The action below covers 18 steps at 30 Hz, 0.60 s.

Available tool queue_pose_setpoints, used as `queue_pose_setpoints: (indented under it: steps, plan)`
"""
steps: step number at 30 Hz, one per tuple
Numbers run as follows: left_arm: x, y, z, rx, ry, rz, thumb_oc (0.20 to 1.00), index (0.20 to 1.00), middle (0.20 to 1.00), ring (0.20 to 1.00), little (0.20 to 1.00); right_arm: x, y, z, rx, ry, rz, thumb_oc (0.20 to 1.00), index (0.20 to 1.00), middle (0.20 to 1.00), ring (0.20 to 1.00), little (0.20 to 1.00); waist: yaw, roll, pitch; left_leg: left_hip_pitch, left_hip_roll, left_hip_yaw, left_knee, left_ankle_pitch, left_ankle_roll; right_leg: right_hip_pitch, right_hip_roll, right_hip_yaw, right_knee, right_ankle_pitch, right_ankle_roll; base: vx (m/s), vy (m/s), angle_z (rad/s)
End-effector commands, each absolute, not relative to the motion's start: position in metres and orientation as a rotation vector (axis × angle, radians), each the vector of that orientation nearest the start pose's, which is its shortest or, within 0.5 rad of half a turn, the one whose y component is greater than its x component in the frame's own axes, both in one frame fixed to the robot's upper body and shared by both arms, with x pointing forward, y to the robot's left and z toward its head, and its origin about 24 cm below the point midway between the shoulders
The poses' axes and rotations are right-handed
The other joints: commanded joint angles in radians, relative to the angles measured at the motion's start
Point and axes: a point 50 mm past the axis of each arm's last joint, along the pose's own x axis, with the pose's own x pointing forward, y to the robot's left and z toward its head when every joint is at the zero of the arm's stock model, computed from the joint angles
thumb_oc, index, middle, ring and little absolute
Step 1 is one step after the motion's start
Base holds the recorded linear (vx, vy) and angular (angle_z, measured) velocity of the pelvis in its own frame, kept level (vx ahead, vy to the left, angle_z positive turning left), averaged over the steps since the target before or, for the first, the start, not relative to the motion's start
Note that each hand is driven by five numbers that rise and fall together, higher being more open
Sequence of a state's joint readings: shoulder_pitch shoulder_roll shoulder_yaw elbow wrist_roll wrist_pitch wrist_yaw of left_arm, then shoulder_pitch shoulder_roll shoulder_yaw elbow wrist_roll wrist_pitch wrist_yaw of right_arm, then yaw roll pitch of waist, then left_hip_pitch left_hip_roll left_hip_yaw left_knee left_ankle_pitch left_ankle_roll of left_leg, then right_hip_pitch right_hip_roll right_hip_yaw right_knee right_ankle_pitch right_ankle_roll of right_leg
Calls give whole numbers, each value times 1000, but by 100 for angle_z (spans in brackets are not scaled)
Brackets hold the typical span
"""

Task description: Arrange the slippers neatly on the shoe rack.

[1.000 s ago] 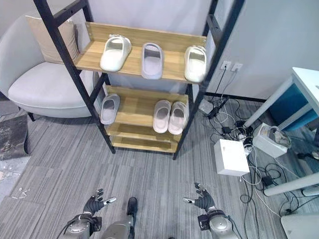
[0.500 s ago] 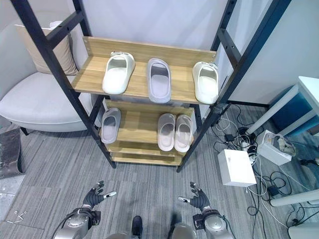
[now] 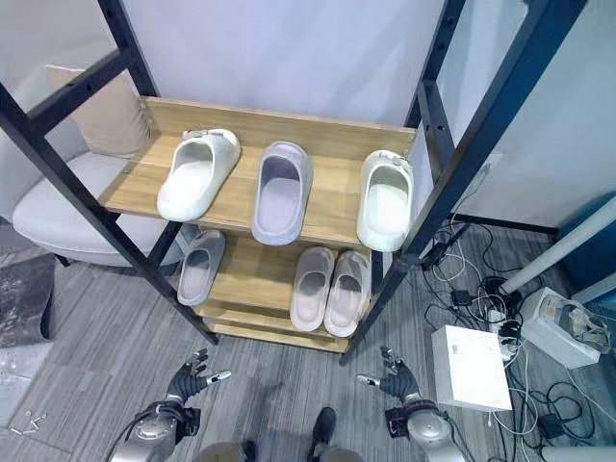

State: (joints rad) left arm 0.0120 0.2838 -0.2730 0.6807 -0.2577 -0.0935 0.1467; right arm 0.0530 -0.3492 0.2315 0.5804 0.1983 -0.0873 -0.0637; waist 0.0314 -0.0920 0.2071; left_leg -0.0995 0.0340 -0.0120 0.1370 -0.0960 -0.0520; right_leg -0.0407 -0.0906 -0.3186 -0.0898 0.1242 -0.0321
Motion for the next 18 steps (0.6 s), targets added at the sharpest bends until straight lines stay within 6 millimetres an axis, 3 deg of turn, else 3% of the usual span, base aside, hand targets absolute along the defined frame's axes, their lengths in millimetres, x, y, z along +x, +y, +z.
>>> queue_pose_setpoints:
  steps: [1,5,7,10,12,13,14,15,17,18]
  plan:
    - [199,202,-90,190,574,59,1000,1000,1000,1000,1000,196,-217,-70,-232,496,12,1000,1000,1000,1000,1000,4,21,-22,36,-3,4,-143,117,-8,99,-7,18,8,-113,149,106,136,-20]
    - [199,201,-90,197,577,40,1000,1000,1000,1000,1000,196,-212,-67,-258,477,51,1000,1000,1000,1000,1000,-13,23,-44,90,-15,28,-201,120,1,95,-10,33,7,-107,151,57,115,-27]
    - [198,204,-90,208,580,55,1000,1000,1000,1000,1000,198,-209,-56,-376,418,108,1000,1000,1000,1000,1000,-17,19,-48,111,-22,40,-218,116,7,94,-13,46,8,-103,158,27,99,-12]
    - [201,207,-88,238,566,67,1000,1000,1000,1000,1000,201,-206,-27,-576,263,188,1000,1000,1000,1000,1000,-24,13,-45,122,-23,46,-224,109,12,92,-15,56,12,-100,164,-7,57,-4]
    - [201,209,-86,250,553,69,1000,1000,1000,1000,1000,198,-205,7,-716,102,245,1000,1000,1000,1000,1000,-35,10,-45,130,-25,49,-224,101,15,91,-18,64,16,-99,169,0,55,-2]
    - [199,208,-88,250,565,72,1000,1000,1000,1000,1000,192,-204,23,-738,38,263,1000,1000,1000,1000,1000,-41,10,-47,134,-25,53,-224,98,17,91,-18,68,20,-99,173,4,35,-1]
    - [199,208,-89,250,565,72,1000,1000,1000,1000,1000,192,-205,23,-738,39,263,1000,1000,1000,1000,1000,-41,11,-47,134,-25,53,-224,98,17,91,-18,68,20,-99,173,-12,56,-5]
    - [196,207,-93,251,589,79,1000,1000,1000,1000,1000,181,-198,55,-781,-100,315,1000,1000,1000,1000,1000,-58,10,-51,138,-26,59,-224,92,19,87,-19,77,27,-99,177,-14,52,-6]
    - [193,205,-97,255,600,80,1000,1000,1000,1000,1000,173,-188,83,-807,-239,372,1000,1000,1000,1000,1000,-70,9,-57,143,-28,64,-224,87,22,84,-19,85,32,-98,181,-20,51,-12]
    - [193,204,-97,254,600,78,1000,1000,1000,1000,1000,172,-188,83,-809,-237,373,1000,1000,1000,1000,1000,-69,11,-58,143,-28,65,-224,87,22,84,-19,85,33,-98,181,-18,31,-16]
